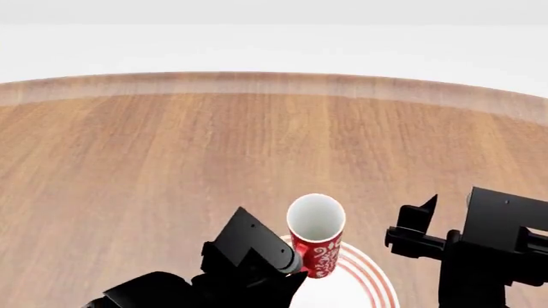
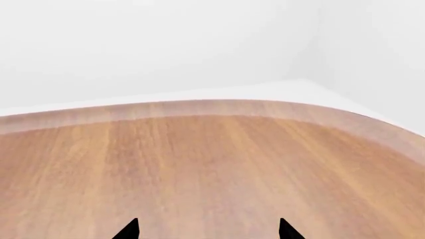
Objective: Pick up the red mug and put it on the plate
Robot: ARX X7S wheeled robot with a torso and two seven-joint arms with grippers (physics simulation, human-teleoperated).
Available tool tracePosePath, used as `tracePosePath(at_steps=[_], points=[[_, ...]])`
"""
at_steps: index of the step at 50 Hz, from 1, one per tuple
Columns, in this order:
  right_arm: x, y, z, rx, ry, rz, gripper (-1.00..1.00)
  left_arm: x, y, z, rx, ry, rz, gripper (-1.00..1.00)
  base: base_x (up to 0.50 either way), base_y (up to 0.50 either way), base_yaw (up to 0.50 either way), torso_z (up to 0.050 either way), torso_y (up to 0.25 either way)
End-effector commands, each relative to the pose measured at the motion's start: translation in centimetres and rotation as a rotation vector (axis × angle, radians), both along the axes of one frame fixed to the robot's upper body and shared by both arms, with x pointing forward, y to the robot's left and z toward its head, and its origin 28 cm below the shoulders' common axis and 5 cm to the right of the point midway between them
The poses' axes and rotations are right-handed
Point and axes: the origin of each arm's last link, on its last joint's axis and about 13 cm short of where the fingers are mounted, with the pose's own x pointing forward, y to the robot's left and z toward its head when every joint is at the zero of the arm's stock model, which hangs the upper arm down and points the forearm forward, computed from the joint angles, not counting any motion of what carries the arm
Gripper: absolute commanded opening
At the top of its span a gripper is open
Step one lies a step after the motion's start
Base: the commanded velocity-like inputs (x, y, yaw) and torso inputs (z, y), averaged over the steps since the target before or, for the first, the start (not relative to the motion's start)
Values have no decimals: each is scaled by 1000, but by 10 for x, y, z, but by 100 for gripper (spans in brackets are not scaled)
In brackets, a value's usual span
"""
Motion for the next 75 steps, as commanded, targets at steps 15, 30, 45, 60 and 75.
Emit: tracePosePath(at_steps=[15,30,45,60,75], points=[[1,-2,-3,8,4,-1,100,8,-3,-8,97,76,-35,-100,0,0,0,0,0],[2,-3,-8,17,9,-3,100,5,-1,-12,132,138,-113,-100,0,0,0,0,0],[1,-3,-12,21,12,-2,100,3,4,-18,140,189,-112,-100,0,0,0,0,1],[1,-4,-14,22,14,-6,100,2,7,-21,169,201,-92,-100,0,0,0,0,0],[1,-4,-14,22,14,-7,100,1,10,-22,191,236,-44,100,0,0,0,0,0]])
